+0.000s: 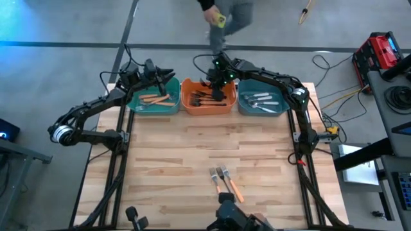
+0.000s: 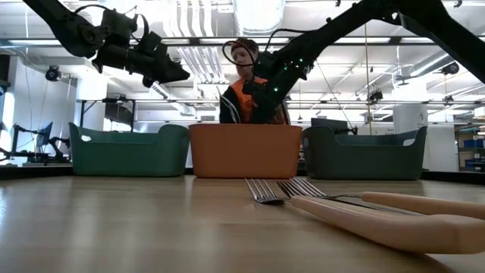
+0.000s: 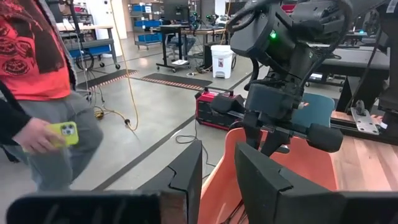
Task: Sort silverware by color (type)
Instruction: Put the black fork into the orange bin
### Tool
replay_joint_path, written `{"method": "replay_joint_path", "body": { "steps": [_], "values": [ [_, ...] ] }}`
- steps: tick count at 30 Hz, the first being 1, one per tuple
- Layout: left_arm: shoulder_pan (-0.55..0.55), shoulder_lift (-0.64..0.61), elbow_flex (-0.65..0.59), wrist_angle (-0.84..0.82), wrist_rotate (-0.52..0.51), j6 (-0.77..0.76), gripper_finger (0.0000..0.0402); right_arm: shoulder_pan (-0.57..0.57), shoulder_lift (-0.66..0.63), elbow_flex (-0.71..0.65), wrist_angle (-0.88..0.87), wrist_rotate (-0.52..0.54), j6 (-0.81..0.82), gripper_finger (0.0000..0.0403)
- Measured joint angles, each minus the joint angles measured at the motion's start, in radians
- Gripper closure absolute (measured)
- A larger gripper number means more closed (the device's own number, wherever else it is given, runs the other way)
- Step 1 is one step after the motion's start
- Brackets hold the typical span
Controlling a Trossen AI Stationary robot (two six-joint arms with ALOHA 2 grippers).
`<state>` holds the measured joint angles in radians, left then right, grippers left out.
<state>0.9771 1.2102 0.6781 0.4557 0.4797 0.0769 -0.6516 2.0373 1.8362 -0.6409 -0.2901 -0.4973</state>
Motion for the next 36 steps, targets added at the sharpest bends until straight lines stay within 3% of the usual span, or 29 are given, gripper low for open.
{"method": "replay_joint_path", "body": {
  "steps": [9, 17, 36],
  "values": [
    [0.000, -0.001, 0.014, 0.004, -0.004, 0.074, 0.0324, 0.001, 0.000, -0.001, -0.053, 0.031, 0.026, 0.0394],
    [0.002, 0.000, 0.015, -0.012, -0.151, 0.168, 0.0324, 0.001, 0.000, -0.009, -0.054, 0.031, 0.026, 0.0394],
    [0.005, 0.000, 0.014, -0.058, -0.156, 0.192, 0.0324, 0.021, 0.051, -0.010, -0.027, 0.050, 0.034, 0.0394]
  ]
}}
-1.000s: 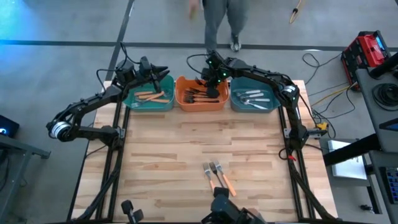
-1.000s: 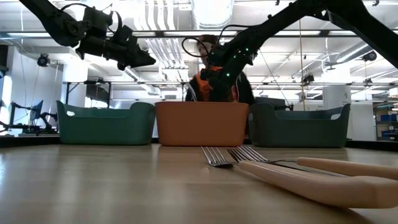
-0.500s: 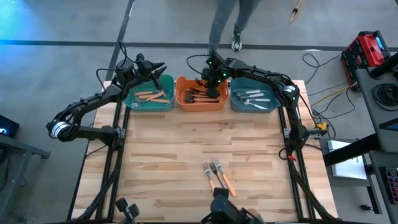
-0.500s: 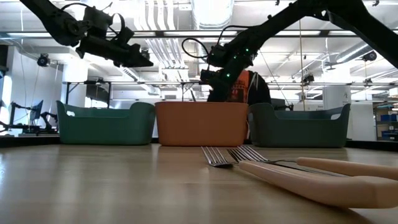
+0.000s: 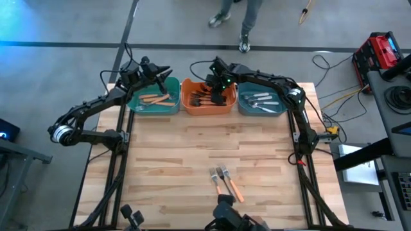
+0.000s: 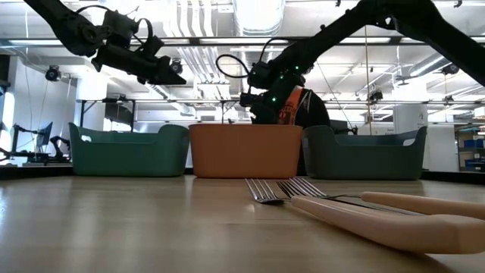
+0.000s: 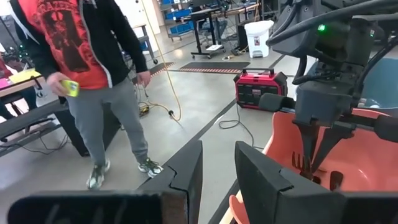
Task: Sort silverware by color (type)
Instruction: Put the black fork into the orange bin
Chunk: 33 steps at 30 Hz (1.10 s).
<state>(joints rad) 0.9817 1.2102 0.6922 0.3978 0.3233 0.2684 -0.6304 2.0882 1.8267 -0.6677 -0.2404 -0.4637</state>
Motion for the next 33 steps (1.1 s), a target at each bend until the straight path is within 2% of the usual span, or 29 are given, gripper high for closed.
{"method": "replay_joint_path", "body": {
  "steps": [15, 22, 27, 33],
  "values": [
    [0.005, -0.004, 0.000, -0.017, 0.000, 0.006, 0.0324, 0.000, 0.003, 0.000, 0.001, 0.006, -0.016, 0.0394],
    [0.060, -0.062, -0.001, -0.042, -0.003, 0.012, 0.0324, 0.003, 0.003, 0.000, 0.001, 0.006, -0.009, 0.0394],
    [0.092, -0.108, -0.001, -0.031, -0.003, -0.055, 0.0324, 0.006, 0.003, 0.000, 0.001, 0.006, 0.007, 0.0394],
    [0.100, -0.140, 0.000, -0.024, -0.003, -0.209, 0.0324, 0.006, 0.003, 0.000, 0.000, 0.006, 0.061, 0.0394]
  ]
}}
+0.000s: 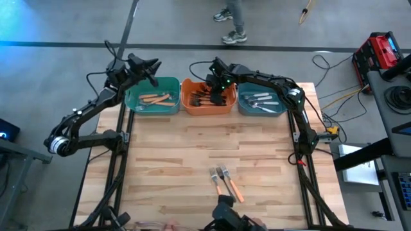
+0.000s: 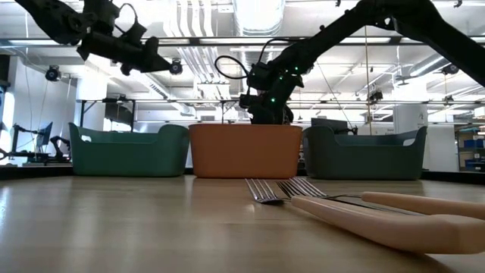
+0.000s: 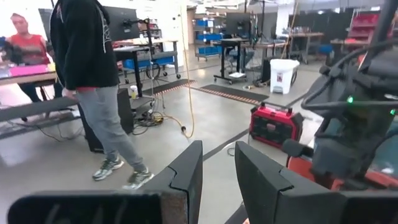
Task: Sort silverware by color (type)
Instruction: Put the black fork into the orange bin
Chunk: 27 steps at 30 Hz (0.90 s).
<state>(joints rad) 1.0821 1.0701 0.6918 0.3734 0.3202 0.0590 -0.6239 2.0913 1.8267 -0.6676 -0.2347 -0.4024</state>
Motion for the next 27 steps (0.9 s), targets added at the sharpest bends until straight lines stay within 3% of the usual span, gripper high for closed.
{"method": "replay_joint_path", "body": {
  "steps": [11, 18, 23, 27],
  "values": [
    [0.000, -0.001, 0.001, 0.011, -0.113, -0.208, 0.0324, 0.000, 0.000, 0.000, -0.009, 0.000, 0.026, 0.0394],
    [-0.038, 0.006, 0.002, 0.057, 0.000, -0.399, 0.0324, 0.000, 0.000, 0.000, -0.007, 0.000, 0.019, 0.0394],
    [-0.152, 0.042, 0.002, 0.063, -0.004, -0.387, 0.0324, 0.000, 0.000, 0.000, 0.000, 0.000, 0.018, 0.0394],
    [-0.221, 0.093, 0.002, 0.091, -0.072, -0.315, 0.0324, 0.000, 0.000, 0.000, 0.000, 0.000, 0.036, 0.0394]
  ]
}}
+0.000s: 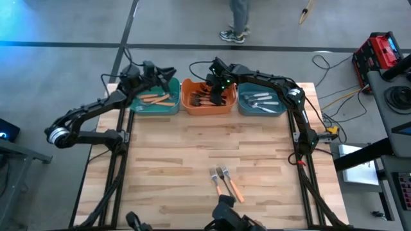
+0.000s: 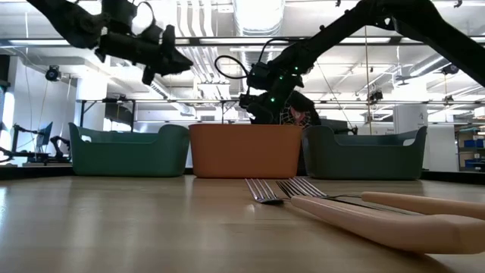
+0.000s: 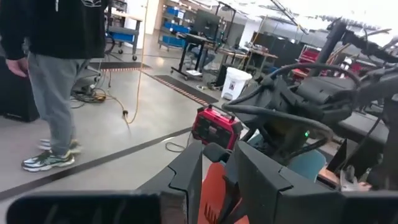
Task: Sort silverware by color (type)
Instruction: Put the black fork into the orange bin
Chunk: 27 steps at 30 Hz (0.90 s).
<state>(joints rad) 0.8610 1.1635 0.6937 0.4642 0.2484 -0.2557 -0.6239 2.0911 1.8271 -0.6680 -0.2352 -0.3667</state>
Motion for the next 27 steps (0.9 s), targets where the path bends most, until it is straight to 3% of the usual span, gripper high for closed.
{"method": "replay_joint_path", "body": {
  "steps": [16, 27],
  "values": [
    [-0.023, 0.057, 0.000, 0.041, 0.057, -0.033, 0.0324, 0.000, 0.000, 0.000, -0.007, 0.001, -0.042, 0.0393],
    [-0.022, 0.056, 0.001, 0.079, 0.049, -0.021, 0.0324, 0.000, 0.000, 0.000, -0.002, 0.001, -0.064, 0.0360]
  ]
}}
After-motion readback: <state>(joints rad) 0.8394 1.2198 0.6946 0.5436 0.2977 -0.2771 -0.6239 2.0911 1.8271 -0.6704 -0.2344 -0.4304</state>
